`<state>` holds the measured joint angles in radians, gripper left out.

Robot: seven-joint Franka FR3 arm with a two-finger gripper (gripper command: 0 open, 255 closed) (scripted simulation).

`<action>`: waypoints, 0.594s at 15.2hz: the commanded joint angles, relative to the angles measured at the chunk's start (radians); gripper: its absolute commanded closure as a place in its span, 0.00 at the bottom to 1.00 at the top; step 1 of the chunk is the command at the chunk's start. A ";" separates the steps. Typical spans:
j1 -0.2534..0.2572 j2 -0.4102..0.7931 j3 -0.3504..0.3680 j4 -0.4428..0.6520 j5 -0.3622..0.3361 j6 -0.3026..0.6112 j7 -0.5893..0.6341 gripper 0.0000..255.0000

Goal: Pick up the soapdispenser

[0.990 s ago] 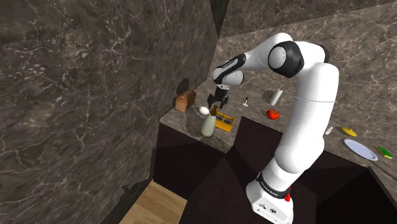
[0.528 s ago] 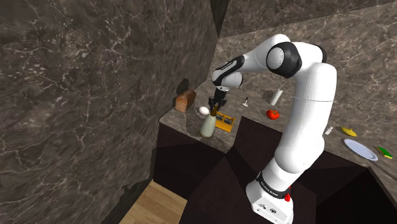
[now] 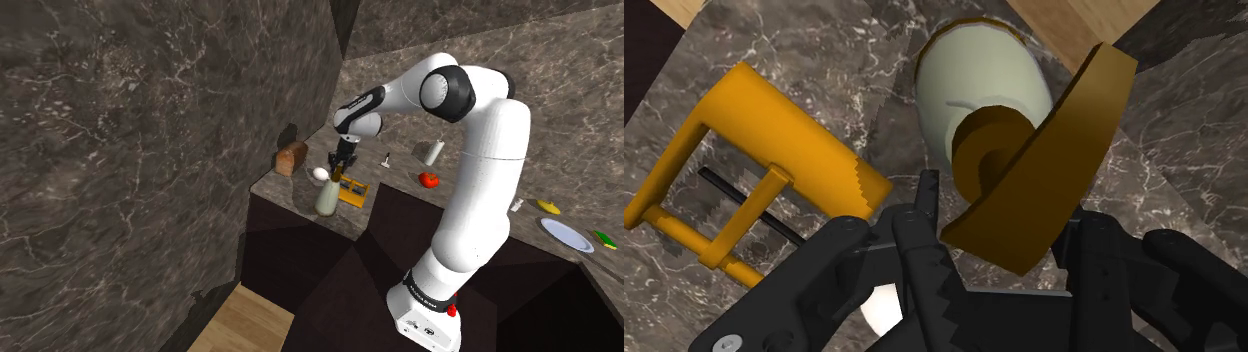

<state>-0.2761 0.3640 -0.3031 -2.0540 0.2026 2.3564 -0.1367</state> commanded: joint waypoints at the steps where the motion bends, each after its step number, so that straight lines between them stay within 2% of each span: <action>1: 0.002 -0.015 -0.004 0.005 -0.008 -0.020 0.006 1.00; 9: 0.013 -0.086 -0.020 0.027 -0.045 -0.108 0.032 1.00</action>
<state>-0.2637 0.2866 -0.3210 -2.0331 0.1626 2.2622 -0.1079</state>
